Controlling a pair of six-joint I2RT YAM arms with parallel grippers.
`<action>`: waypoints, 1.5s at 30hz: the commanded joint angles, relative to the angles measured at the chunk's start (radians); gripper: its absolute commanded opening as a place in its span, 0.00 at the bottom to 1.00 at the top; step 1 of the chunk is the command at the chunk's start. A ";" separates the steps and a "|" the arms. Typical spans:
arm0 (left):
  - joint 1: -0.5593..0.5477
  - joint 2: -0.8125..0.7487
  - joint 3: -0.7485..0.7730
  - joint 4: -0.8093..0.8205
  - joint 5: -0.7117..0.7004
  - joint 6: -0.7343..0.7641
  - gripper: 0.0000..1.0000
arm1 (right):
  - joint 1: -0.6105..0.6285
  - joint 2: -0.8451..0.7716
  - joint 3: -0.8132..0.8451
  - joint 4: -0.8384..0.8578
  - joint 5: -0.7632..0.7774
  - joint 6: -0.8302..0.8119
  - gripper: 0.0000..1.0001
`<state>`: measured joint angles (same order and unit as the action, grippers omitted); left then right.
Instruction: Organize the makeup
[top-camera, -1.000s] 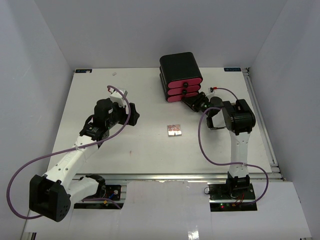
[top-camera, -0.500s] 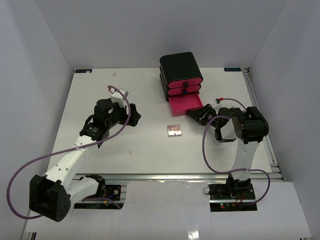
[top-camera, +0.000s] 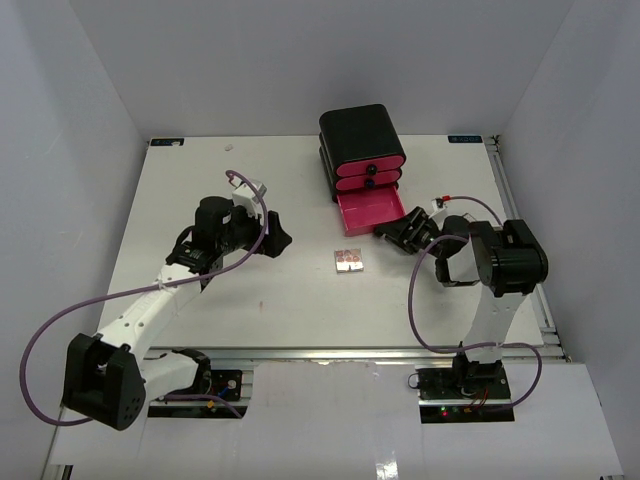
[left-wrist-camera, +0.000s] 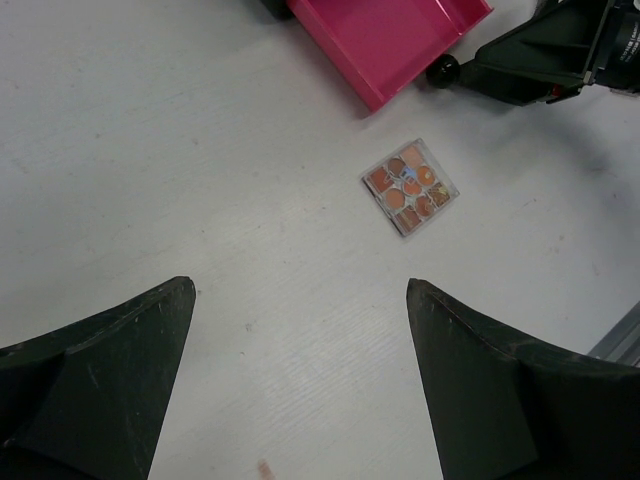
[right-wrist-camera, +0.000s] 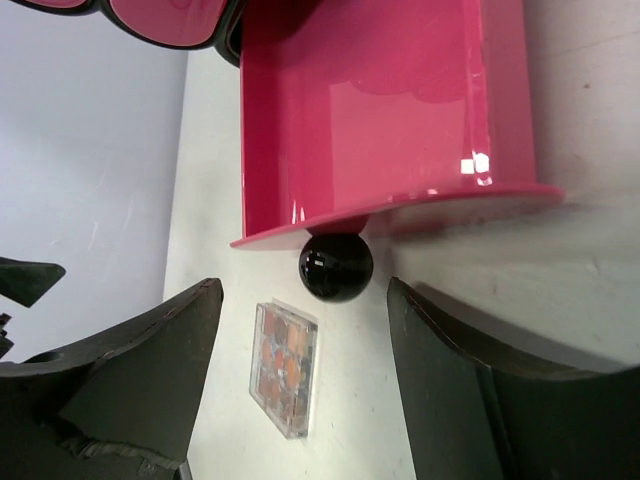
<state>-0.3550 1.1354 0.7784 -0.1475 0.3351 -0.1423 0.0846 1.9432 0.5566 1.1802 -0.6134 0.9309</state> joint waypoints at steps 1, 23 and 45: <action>0.002 0.004 0.015 0.036 0.108 -0.027 0.98 | -0.049 -0.141 -0.042 -0.131 -0.076 -0.126 0.74; -0.397 0.419 0.286 -0.136 -0.393 -0.495 0.98 | -0.171 -0.905 0.234 -1.305 -0.118 -1.203 0.90; -0.532 0.927 0.816 -0.468 -0.711 -0.696 0.98 | -0.315 -0.992 0.170 -1.272 -0.260 -1.178 0.90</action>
<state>-0.8625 2.0668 1.5419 -0.5832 -0.3555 -0.8201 -0.2232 0.9679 0.7345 -0.1101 -0.8366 -0.2448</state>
